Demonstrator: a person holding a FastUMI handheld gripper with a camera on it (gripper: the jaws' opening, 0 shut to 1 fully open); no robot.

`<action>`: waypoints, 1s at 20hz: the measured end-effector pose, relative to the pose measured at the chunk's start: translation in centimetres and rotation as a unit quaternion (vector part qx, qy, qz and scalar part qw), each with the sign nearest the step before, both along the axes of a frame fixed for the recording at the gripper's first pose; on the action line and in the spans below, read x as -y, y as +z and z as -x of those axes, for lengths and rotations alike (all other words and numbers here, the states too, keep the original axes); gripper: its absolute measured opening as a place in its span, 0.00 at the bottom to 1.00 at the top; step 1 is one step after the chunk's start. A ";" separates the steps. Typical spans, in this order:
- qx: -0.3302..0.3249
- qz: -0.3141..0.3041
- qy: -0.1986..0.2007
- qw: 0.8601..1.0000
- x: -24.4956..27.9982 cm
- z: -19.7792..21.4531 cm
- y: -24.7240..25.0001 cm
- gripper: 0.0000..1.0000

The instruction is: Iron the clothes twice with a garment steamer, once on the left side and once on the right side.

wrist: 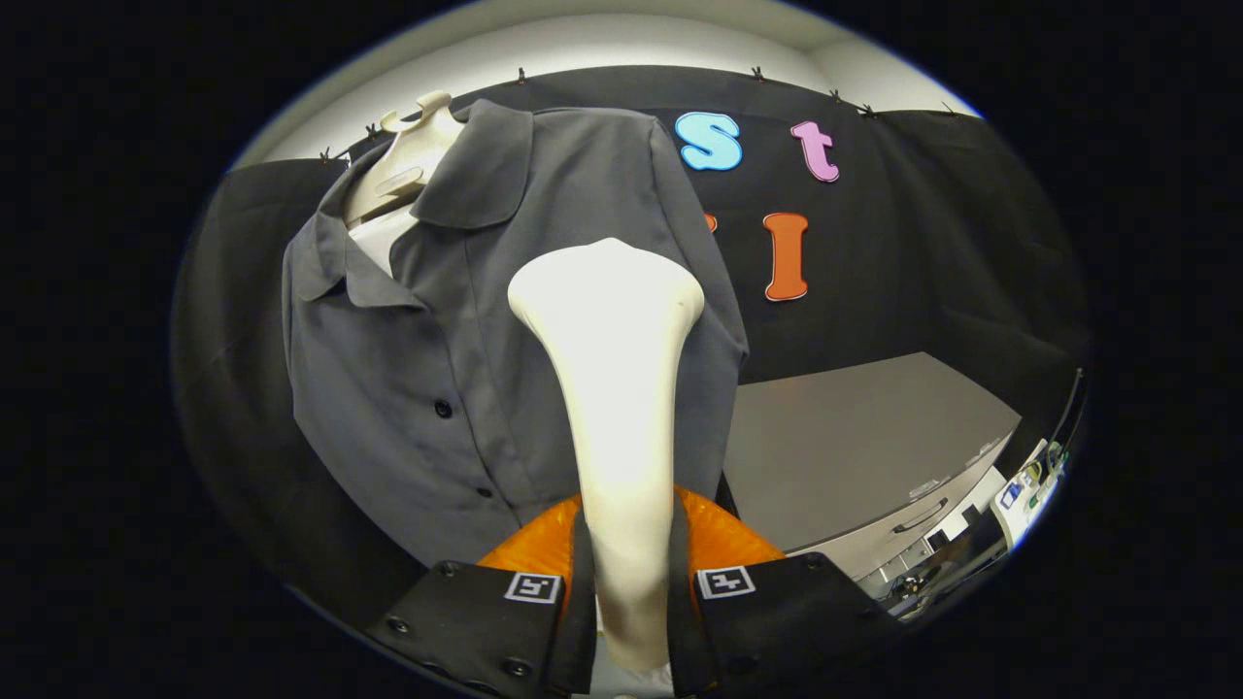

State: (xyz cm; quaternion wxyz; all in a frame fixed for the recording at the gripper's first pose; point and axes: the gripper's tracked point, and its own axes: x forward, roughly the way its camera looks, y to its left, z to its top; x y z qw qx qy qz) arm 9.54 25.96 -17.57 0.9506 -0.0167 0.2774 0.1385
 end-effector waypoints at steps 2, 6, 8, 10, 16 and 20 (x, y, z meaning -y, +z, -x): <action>-0.002 0.005 0.002 1.000 -0.5 -0.4 -0.5 0.37; -0.004 0.018 0.003 1.000 -0.1 -0.9 -1.8 0.37; -0.009 0.023 0.006 1.000 -0.1 -0.8 -2.7 0.37; -0.019 0.024 0.007 1.000 0.1 -0.1 -3.9 0.37; -0.057 0.035 0.007 0.998 1.2 1.4 -8.2 0.37; -0.087 0.045 0.013 0.995 1.6 3.0 -11.6 0.37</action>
